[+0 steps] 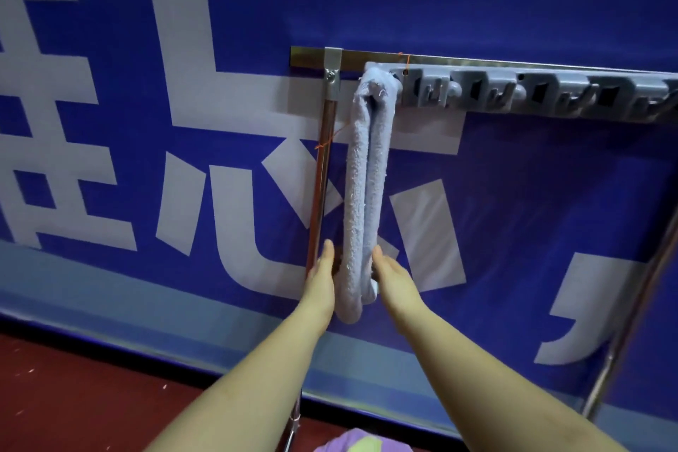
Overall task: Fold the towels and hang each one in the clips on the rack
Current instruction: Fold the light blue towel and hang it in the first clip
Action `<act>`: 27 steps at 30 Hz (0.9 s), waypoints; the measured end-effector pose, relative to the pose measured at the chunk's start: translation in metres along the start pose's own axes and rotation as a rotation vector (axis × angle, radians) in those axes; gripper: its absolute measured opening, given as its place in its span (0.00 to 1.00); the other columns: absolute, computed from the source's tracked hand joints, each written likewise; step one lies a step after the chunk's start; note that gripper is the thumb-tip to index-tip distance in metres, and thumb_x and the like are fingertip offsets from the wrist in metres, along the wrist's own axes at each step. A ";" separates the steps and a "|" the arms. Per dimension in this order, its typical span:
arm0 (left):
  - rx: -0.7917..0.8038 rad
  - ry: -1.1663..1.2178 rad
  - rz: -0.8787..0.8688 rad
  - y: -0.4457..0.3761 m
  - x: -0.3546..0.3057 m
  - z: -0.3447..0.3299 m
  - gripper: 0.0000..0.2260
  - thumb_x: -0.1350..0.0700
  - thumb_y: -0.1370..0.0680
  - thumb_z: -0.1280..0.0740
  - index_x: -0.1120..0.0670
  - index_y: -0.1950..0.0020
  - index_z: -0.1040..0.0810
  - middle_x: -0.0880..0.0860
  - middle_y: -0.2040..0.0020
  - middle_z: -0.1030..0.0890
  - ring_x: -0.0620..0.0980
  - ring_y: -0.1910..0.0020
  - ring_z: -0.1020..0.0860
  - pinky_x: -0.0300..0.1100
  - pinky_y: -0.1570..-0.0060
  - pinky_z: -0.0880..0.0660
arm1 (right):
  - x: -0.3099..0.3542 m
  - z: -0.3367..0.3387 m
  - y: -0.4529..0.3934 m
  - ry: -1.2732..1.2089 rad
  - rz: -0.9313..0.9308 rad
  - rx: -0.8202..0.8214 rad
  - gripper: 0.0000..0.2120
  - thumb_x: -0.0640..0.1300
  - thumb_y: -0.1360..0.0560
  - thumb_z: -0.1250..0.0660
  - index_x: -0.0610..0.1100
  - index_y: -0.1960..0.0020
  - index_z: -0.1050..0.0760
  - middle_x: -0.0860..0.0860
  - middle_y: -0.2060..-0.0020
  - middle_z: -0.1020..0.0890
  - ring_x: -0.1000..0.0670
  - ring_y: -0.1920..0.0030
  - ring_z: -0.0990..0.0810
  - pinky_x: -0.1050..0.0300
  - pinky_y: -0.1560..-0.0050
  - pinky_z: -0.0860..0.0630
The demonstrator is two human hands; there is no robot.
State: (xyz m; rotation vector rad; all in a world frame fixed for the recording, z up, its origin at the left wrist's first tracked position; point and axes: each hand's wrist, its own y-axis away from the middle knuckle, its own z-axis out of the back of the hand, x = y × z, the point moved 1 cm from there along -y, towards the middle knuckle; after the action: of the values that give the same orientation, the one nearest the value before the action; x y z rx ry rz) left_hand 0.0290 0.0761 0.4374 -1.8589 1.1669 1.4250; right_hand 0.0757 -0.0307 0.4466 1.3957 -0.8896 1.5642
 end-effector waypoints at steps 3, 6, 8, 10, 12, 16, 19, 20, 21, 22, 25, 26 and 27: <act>-0.024 -0.221 -0.261 0.001 0.006 0.007 0.16 0.44 0.29 0.30 0.50 0.45 0.23 0.48 0.48 0.19 0.49 0.45 0.21 0.38 0.47 0.24 | 0.003 0.004 0.002 0.093 0.188 -0.063 0.21 0.54 0.22 0.40 0.44 0.35 0.27 0.51 0.38 0.23 0.53 0.40 0.24 0.60 0.40 0.29; -0.064 -0.417 -0.390 0.006 0.003 0.009 0.10 0.56 0.25 0.32 0.57 0.45 0.22 0.50 0.55 0.19 0.45 0.55 0.21 0.27 0.61 0.27 | 0.002 0.004 0.000 0.133 0.247 -0.072 0.22 0.54 0.24 0.36 0.44 0.35 0.27 0.51 0.37 0.23 0.53 0.38 0.25 0.58 0.37 0.29; -0.125 -0.462 -0.381 0.009 -0.001 0.011 0.06 0.56 0.23 0.35 0.57 0.50 0.22 0.51 0.59 0.20 0.47 0.57 0.21 0.32 0.63 0.27 | 0.001 0.002 -0.002 0.129 0.248 -0.088 0.21 0.53 0.25 0.34 0.43 0.36 0.26 0.50 0.39 0.21 0.53 0.40 0.23 0.57 0.37 0.27; -0.147 -0.450 -0.358 0.009 -0.002 0.014 0.04 0.55 0.22 0.36 0.54 0.52 0.24 0.52 0.58 0.20 0.51 0.56 0.21 0.38 0.58 0.27 | -0.001 -0.001 -0.004 0.128 0.250 -0.104 0.21 0.53 0.26 0.32 0.44 0.37 0.25 0.49 0.41 0.20 0.53 0.41 0.22 0.54 0.37 0.27; -0.128 -0.455 -0.355 0.009 -0.004 0.016 0.03 0.55 0.21 0.37 0.52 0.52 0.25 0.52 0.58 0.20 0.49 0.57 0.21 0.37 0.60 0.27 | -0.002 -0.005 -0.007 0.141 0.251 -0.125 0.21 0.52 0.27 0.31 0.44 0.38 0.25 0.49 0.42 0.19 0.53 0.42 0.22 0.53 0.37 0.26; -0.088 -0.472 -0.356 0.007 -0.004 0.020 0.04 0.56 0.22 0.37 0.55 0.52 0.24 0.53 0.57 0.19 0.50 0.56 0.21 0.40 0.57 0.25 | 0.000 -0.010 -0.008 0.187 0.253 -0.190 0.14 0.48 0.25 0.33 0.43 0.43 0.23 0.49 0.48 0.17 0.50 0.46 0.20 0.53 0.42 0.24; -0.091 -0.488 -0.362 0.007 -0.005 0.024 0.05 0.57 0.22 0.37 0.57 0.52 0.23 0.56 0.55 0.19 0.53 0.53 0.21 0.47 0.51 0.24 | 0.001 -0.005 0.000 0.210 0.279 -0.232 0.07 0.46 0.23 0.36 0.44 0.51 0.22 0.50 0.55 0.17 0.50 0.52 0.20 0.56 0.50 0.25; -0.088 -0.494 -0.359 0.008 -0.005 0.026 0.05 0.57 0.22 0.37 0.58 0.52 0.23 0.56 0.55 0.19 0.54 0.53 0.21 0.48 0.50 0.24 | 0.000 -0.001 0.004 0.207 0.286 -0.238 0.06 0.46 0.23 0.37 0.45 0.53 0.23 0.51 0.56 0.17 0.50 0.54 0.20 0.58 0.52 0.25; -0.081 -0.499 -0.353 0.009 -0.006 0.027 0.06 0.57 0.21 0.37 0.58 0.51 0.23 0.57 0.54 0.19 0.54 0.52 0.21 0.48 0.49 0.24 | -0.001 0.004 0.009 0.205 0.294 -0.247 0.06 0.46 0.23 0.37 0.46 0.53 0.23 0.52 0.57 0.18 0.51 0.55 0.20 0.58 0.53 0.26; -0.073 -0.501 -0.350 0.010 -0.006 0.028 0.07 0.56 0.21 0.37 0.59 0.51 0.23 0.57 0.54 0.18 0.54 0.52 0.21 0.48 0.49 0.24 | -0.001 0.009 0.014 0.205 0.303 -0.260 0.05 0.46 0.23 0.37 0.47 0.54 0.24 0.52 0.57 0.18 0.51 0.55 0.20 0.58 0.54 0.26; -0.057 -0.500 -0.344 0.015 -0.006 0.030 0.08 0.56 0.21 0.37 0.60 0.51 0.24 0.58 0.53 0.18 0.54 0.52 0.21 0.48 0.50 0.24 | -0.002 0.021 0.027 0.204 0.319 -0.283 0.05 0.47 0.23 0.37 0.47 0.55 0.24 0.53 0.59 0.18 0.52 0.56 0.20 0.58 0.55 0.26; -0.051 -0.501 -0.342 0.016 -0.005 0.030 0.10 0.55 0.21 0.37 0.62 0.51 0.24 0.60 0.53 0.18 0.55 0.52 0.21 0.49 0.50 0.24 | -0.003 0.022 0.032 0.201 0.318 -0.279 0.05 0.47 0.23 0.37 0.47 0.54 0.24 0.53 0.59 0.18 0.52 0.56 0.21 0.59 0.55 0.26; -0.044 -0.498 -0.332 0.017 -0.003 0.030 0.11 0.55 0.21 0.37 0.63 0.49 0.23 0.60 0.52 0.18 0.55 0.51 0.21 0.49 0.49 0.24 | -0.004 0.021 0.036 0.199 0.315 -0.271 0.06 0.47 0.23 0.37 0.46 0.53 0.24 0.53 0.58 0.18 0.53 0.56 0.20 0.59 0.54 0.26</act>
State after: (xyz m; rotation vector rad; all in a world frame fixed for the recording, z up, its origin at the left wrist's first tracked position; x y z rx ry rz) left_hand -0.0010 0.0926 0.4326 -1.5068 0.5608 1.5946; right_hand 0.0510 -0.0643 0.4464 0.9239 -1.1898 1.7043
